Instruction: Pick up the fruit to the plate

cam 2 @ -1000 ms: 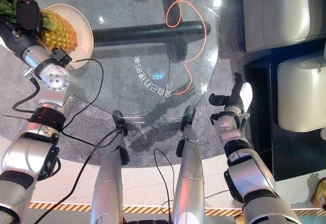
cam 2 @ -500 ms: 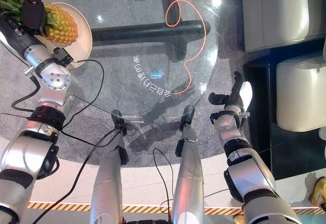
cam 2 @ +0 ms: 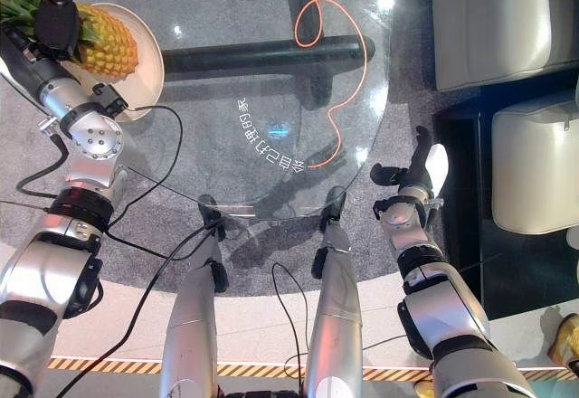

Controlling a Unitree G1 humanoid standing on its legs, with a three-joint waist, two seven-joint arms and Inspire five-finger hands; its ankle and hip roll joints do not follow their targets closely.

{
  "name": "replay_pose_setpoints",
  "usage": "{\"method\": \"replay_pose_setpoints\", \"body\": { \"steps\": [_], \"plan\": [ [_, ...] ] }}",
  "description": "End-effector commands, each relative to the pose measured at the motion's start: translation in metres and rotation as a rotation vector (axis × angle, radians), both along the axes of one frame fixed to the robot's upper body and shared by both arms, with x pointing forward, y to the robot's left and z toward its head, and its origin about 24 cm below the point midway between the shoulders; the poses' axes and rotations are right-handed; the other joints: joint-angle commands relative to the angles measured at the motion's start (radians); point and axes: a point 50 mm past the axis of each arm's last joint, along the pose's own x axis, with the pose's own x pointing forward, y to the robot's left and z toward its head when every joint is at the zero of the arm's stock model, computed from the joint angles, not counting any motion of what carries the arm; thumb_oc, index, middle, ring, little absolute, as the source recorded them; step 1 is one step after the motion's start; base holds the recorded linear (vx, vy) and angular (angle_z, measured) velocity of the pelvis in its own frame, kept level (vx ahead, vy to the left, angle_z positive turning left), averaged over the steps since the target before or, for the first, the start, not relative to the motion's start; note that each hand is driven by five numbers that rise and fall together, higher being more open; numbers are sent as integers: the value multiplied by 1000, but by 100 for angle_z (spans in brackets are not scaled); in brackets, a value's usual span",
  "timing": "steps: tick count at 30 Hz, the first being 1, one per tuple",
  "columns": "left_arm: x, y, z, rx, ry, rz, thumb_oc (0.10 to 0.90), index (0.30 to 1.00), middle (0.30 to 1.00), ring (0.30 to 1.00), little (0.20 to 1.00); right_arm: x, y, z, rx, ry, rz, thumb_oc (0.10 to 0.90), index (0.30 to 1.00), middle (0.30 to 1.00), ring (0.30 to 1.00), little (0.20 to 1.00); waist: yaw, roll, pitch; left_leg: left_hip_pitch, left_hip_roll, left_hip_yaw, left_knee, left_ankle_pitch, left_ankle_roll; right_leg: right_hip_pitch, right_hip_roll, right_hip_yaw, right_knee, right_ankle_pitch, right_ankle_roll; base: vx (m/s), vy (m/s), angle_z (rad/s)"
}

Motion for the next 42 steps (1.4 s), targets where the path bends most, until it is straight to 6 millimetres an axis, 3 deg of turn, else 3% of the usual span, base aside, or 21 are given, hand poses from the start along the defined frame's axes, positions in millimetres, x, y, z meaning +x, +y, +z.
{"method": "replay_pose_setpoints", "body": {
  "steps": [1, 9, 10, 13, 18, 42],
  "plan": [
    [-24, 13, 63, 90, -269, 34, 394, 552, 552, 552, 494, -1, -12, 15, -52, -65, -57, 800, 900, 900, 900, 900, 21, -17, -27, -56, -2, -64, 112, -87, -42, 37, 0, -37, -42, -16, 33, 0, 0, 0],
    [-25, 8, 61, 95, -286, 14, 449, 599, 599, 599, 549, -1, -13, 17, -50, -75, -64, 800, 900, 900, 900, 900, 26, -16, -27, -57, -3, -64, 106, -86, -41, 36, -1, -42, -46, -15, 34, 0, 0, 0],
    [-25, 7, 60, 93, -288, 9, 473, 620, 620, 620, 573, -1, -12, 16, -49, -75, -65, 800, 900, 900, 900, 900, 27, -17, -27, -58, -3, -64, 107, -86, -41, 36, -1, -43, -45, -15, 34, 0, 0, 0],
    [-26, 3, 59, 100, -292, -8, 668, 787, 787, 787, 768, 0, -11, 16, -44, -75, -68, 800, 900, 900, 900, 900, 31, -17, -27, -57, -6, -67, 108, -88, -40, 38, -2, -46, -44, -15, 35, 0, 0, 0],
    [-26, 0, 56, 105, -295, -26, 800, 900, 900, 900, 900, -1, -14, 17, -42, -75, -72, 800, 900, 900, 900, 900, 34, -16, -27, -58, -5, -69, 110, -89, -40, 38, -5, -49, -43, -14, 37, 0, 0, 0],
    [-31, -6, 26, 34, -327, -112, 800, 900, 900, 900, 900, -2, -16, 16, -22, -85, -104, 800, 900, 900, 900, 900, 59, -15, -27, -49, -14, -80, 103, -94, -37, 52, -13, -67, -51, -12, 40, 0, 0, 0]
  ]
}}
